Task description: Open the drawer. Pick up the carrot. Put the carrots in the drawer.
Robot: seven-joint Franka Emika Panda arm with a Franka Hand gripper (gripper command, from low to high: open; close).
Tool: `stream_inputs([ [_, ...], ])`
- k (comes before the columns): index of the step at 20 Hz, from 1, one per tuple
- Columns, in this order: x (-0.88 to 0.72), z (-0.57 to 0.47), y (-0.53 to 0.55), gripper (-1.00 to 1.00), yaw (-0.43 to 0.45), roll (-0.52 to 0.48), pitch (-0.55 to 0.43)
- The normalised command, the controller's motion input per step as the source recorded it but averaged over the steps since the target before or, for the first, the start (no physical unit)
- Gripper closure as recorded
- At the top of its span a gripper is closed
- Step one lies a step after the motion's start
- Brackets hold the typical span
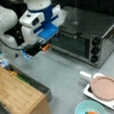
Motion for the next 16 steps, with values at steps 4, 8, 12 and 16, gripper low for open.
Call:
stream_inputs([
  [4, 0.00, -0.02, -0.03, -1.00, 0.117, 0.000, 0.173],
  [8, 0.06, 0.03, -0.12, -1.00, 0.140, 0.054, 0.205],
  [12, 0.16, 0.10, -0.21, -1.00, 0.157, 0.051, 0.222],
  [16, 0.25, 0.13, -0.26, -1.00, 0.109, 0.044, 0.225],
])
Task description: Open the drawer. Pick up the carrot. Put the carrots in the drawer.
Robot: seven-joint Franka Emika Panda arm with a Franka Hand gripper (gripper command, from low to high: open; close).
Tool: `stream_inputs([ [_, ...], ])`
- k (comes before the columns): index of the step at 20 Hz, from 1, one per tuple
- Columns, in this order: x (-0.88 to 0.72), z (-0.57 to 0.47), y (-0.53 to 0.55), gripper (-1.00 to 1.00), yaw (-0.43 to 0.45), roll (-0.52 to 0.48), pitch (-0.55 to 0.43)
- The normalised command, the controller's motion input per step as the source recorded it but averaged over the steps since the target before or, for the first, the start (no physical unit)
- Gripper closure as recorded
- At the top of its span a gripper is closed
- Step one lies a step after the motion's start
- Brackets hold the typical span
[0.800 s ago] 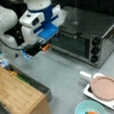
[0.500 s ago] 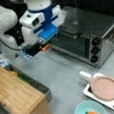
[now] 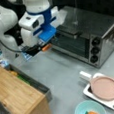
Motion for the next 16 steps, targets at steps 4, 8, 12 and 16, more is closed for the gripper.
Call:
stream_inputs([
  [4, 0.32, 0.13, -0.30, -1.00, 0.075, 0.033, 0.225],
  [8, 0.35, 0.12, -0.29, -1.00, 0.065, 0.028, 0.219],
  [12, 0.36, 0.11, -0.30, -1.00, 0.080, 0.042, 0.204],
  [16, 0.36, 0.09, -0.36, -1.00, 0.128, 0.047, 0.177],
])
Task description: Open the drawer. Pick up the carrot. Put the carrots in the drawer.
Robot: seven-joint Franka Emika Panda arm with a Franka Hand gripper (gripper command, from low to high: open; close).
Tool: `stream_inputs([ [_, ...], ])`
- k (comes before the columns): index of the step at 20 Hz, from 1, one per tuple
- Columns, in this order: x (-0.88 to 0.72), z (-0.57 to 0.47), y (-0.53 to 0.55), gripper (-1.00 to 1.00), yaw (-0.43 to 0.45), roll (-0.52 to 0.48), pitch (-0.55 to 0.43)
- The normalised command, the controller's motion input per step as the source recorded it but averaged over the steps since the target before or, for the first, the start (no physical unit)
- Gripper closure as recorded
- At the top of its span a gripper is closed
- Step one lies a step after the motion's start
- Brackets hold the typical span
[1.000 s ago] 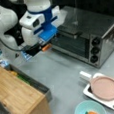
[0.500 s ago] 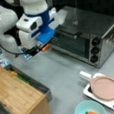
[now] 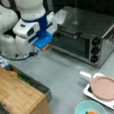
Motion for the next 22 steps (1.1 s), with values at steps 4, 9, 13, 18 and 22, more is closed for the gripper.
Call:
stream_inputs([
  [4, 0.36, 0.06, -0.42, -1.00, 0.172, -0.016, 0.150],
  [9, 0.31, 0.04, -0.36, -1.00, 0.162, -0.037, 0.125],
  [13, 0.25, -0.02, -0.25, -1.00, 0.126, -0.093, 0.097],
  [18, 0.24, -0.05, -0.25, -1.00, 0.156, -0.099, 0.091],
  [22, 0.20, -0.10, -0.28, -1.00, 0.170, -0.048, 0.063],
])
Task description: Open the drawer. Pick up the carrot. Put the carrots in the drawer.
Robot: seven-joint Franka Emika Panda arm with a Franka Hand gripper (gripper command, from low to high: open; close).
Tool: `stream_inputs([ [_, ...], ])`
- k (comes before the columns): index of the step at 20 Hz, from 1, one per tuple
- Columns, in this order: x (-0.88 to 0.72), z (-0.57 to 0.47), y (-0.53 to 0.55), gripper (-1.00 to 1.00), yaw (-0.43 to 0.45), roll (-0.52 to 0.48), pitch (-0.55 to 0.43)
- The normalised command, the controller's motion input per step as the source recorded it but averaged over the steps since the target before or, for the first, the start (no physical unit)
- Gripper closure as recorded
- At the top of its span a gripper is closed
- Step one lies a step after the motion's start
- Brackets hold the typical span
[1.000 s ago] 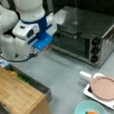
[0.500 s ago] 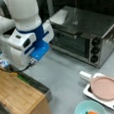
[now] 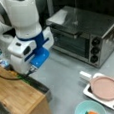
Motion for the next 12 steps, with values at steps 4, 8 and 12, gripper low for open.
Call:
stream_inputs([
  [4, 0.13, -0.13, -0.23, -1.00, 0.133, -0.029, 0.042],
  [8, 0.03, -0.17, -0.17, -1.00, 0.106, -0.030, 0.019],
  [12, -0.06, -0.18, -0.11, -1.00, 0.099, 0.024, 0.007],
])
